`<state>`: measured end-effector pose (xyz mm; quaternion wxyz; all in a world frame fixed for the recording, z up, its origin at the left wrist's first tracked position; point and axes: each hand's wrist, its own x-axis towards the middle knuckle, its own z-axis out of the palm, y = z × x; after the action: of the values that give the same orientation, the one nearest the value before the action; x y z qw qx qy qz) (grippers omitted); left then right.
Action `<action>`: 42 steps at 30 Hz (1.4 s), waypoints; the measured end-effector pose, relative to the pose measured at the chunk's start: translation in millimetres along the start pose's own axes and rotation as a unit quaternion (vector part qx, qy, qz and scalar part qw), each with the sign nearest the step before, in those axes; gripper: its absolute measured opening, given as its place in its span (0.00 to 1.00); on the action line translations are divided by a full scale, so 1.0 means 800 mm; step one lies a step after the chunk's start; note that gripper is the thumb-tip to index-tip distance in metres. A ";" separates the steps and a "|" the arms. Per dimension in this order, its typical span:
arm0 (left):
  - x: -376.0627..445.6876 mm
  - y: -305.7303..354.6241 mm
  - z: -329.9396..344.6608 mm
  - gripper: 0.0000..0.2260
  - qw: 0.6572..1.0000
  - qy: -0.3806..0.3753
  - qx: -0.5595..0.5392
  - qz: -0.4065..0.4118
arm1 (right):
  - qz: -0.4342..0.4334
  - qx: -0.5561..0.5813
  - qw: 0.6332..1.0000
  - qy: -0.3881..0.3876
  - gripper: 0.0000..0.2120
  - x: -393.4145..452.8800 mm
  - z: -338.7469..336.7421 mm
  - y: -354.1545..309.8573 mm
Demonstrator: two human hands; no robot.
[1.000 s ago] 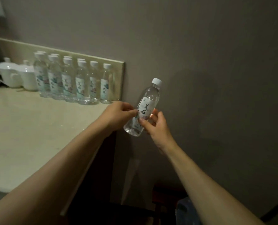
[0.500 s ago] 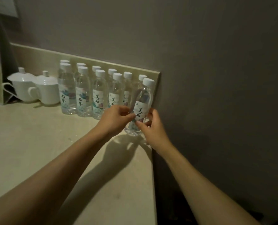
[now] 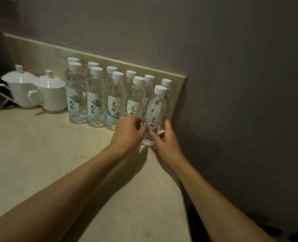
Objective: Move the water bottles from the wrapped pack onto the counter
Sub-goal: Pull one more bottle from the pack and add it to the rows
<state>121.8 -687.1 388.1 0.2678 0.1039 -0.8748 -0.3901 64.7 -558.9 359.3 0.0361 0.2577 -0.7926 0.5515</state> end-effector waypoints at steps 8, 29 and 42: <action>0.016 -0.007 0.011 0.11 0.991 -0.015 0.135 0.016 | 0.025 -0.142 0.988 0.061 0.18 0.015 0.010 -0.004; 0.046 -0.013 0.031 0.08 0.969 -0.032 0.235 0.074 | 0.003 -0.204 0.974 0.097 0.15 0.039 0.025 0.002; 0.037 -0.017 0.027 0.07 0.977 -0.035 0.201 0.058 | 0.000 -0.220 0.971 0.097 0.13 0.039 0.025 0.004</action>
<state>84.7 -694.1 377.6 0.2329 0.0911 -0.9487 -0.1936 40.7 -587.6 359.6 0.1692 0.1888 -0.8871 0.3857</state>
